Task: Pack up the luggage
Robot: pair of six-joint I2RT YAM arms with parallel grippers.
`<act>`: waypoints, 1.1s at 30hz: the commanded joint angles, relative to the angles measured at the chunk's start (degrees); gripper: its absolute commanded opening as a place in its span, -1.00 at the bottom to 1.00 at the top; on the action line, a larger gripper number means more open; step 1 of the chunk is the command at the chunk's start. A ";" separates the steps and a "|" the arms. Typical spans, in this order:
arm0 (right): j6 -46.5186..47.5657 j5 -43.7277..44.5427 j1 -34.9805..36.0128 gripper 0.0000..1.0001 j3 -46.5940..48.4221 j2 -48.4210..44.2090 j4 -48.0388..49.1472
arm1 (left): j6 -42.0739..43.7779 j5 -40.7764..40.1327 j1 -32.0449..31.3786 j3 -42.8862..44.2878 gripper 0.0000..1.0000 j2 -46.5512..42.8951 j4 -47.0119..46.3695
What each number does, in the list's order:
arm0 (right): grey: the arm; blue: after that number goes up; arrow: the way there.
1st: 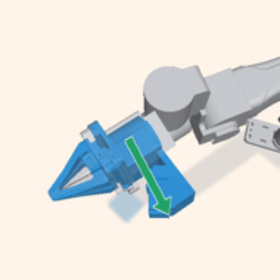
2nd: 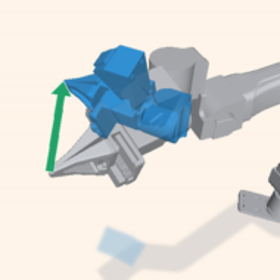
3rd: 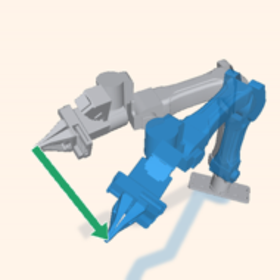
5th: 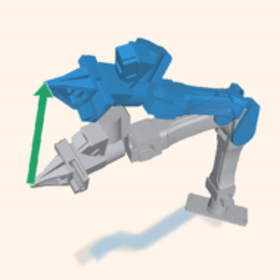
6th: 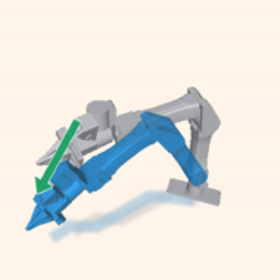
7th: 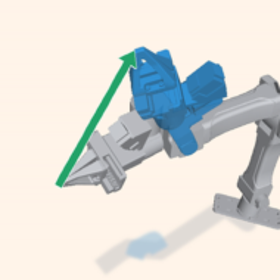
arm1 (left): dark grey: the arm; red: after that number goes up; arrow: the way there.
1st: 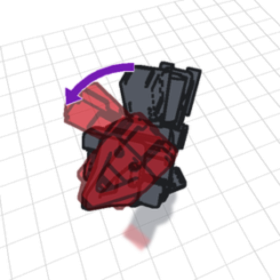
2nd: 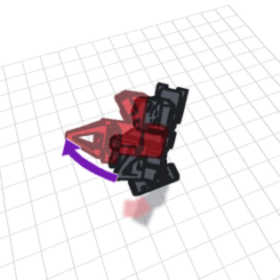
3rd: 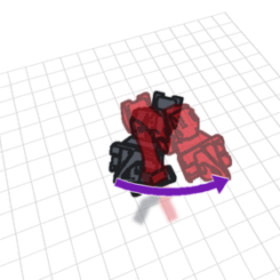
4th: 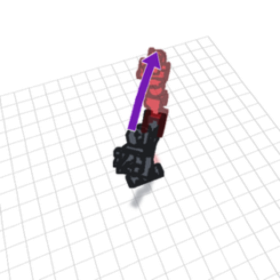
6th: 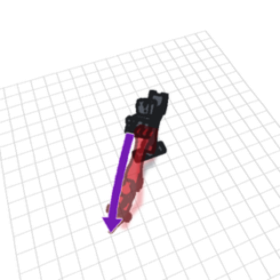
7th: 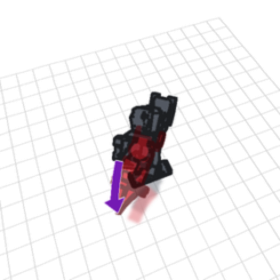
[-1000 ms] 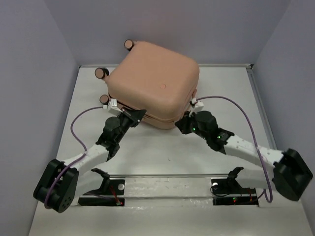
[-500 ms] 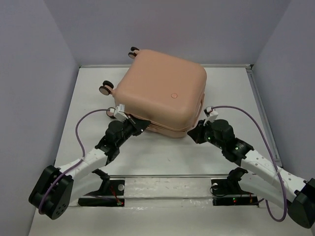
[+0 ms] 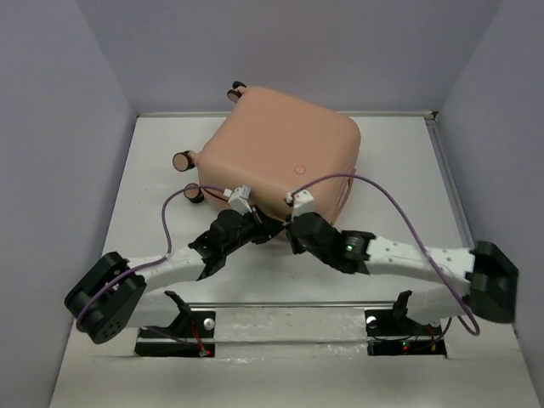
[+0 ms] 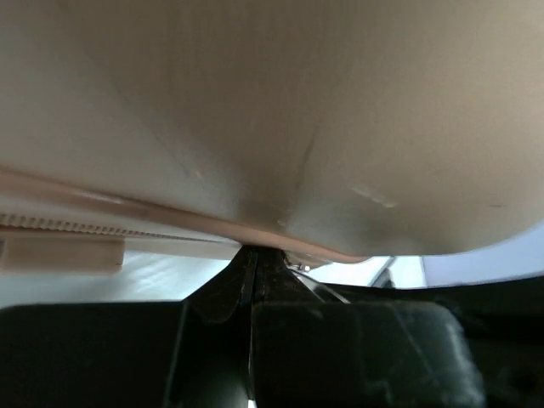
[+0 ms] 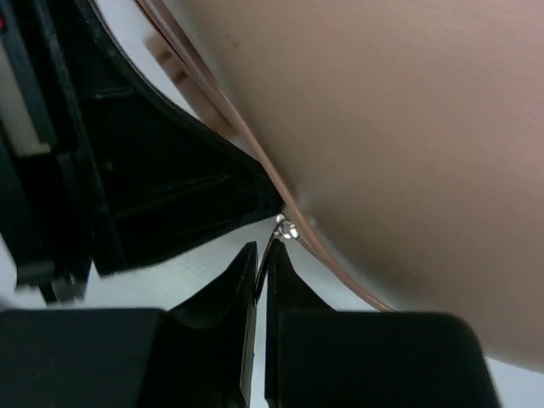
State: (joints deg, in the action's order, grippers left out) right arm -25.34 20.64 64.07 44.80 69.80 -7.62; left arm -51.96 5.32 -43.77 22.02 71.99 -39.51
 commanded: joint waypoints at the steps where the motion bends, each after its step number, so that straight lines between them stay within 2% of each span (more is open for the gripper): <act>1: 0.21 -6.33 11.86 -0.86 15.44 11.70 17.54 | -2.52 -1.21 0.17 4.35 -0.89 9.39 -12.50; 3: -0.67 -2.82 9.77 -0.87 7.37 4.33 17.73 | -2.71 -1.28 0.17 3.12 -0.88 9.40 -13.05; 4: -3.80 -3.15 4.45 -0.87 -1.73 -4.24 17.29 | -2.27 -1.63 0.52 2.59 -0.88 8.27 -12.27; 5: -3.84 -4.28 4.39 -0.86 -1.82 -8.24 17.20 | -1.83 -1.63 0.70 2.15 -0.88 7.56 -11.65; 6: -6.10 -5.43 -0.22 -0.86 -8.43 -11.58 17.28 | -1.48 -2.24 0.96 1.28 -0.89 6.77 -11.04; 8: -6.30 -3.96 -0.88 -0.86 -11.21 -17.39 14.67 | -1.56 -2.07 1.67 -0.56 -0.88 3.45 -10.24; 12: -6.30 -2.54 -0.88 -0.86 -10.61 -18.56 11.48 | 1.33 -4.97 2.37 -0.06 -0.88 -8.15 -0.08; 14: -6.47 -3.50 -0.88 -0.87 -10.43 -17.77 11.48 | 4.76 -8.74 4.64 2.75 -0.45 -16.15 11.87; 16: -6.91 -4.64 -0.88 -0.87 -10.43 -16.63 11.92 | 6.52 -8.05 8.24 9.05 0.02 -20.81 24.14; 17: -7.09 -5.08 -0.88 -0.86 -10.95 -16.45 12.71 | 8.44 -4.31 13.57 12.49 0.41 -22.40 29.35; 20: -7.35 -5.52 -0.88 -0.87 -11.83 -16.89 13.77 | 11.17 2.21 22.73 16.29 0.86 -23.12 35.09; 21: -7.35 -5.61 -0.88 -0.86 -11.92 -17.06 13.77 | 11.62 3.89 28.42 17.69 0.93 -23.12 36.07; 24: -7.26 -5.61 -0.88 -0.86 -12.10 -16.80 13.68 | 11.28 10.57 36.45 19.81 0.98 -20.84 36.87; 25: -7.26 -5.96 -0.88 -0.86 -12.10 -16.54 13.59 | 10.66 12.41 41.00 20.08 0.98 -18.48 35.30; 28: -7.35 -6.49 -0.88 -0.86 -12.10 -15.49 13.86 | 6.98 18.13 46.82 21.30 0.98 -11.90 30.83; 33: -6.83 -6.67 -0.88 -0.86 -12.63 -15.31 13.95 | 2.14 20.96 47.72 24.82 0.98 -3.45 24.49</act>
State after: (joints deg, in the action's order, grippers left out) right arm -31.31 18.79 62.00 32.03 54.59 -0.45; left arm -45.65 18.65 3.66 42.59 64.71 -9.72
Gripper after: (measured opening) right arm 0.071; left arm 0.986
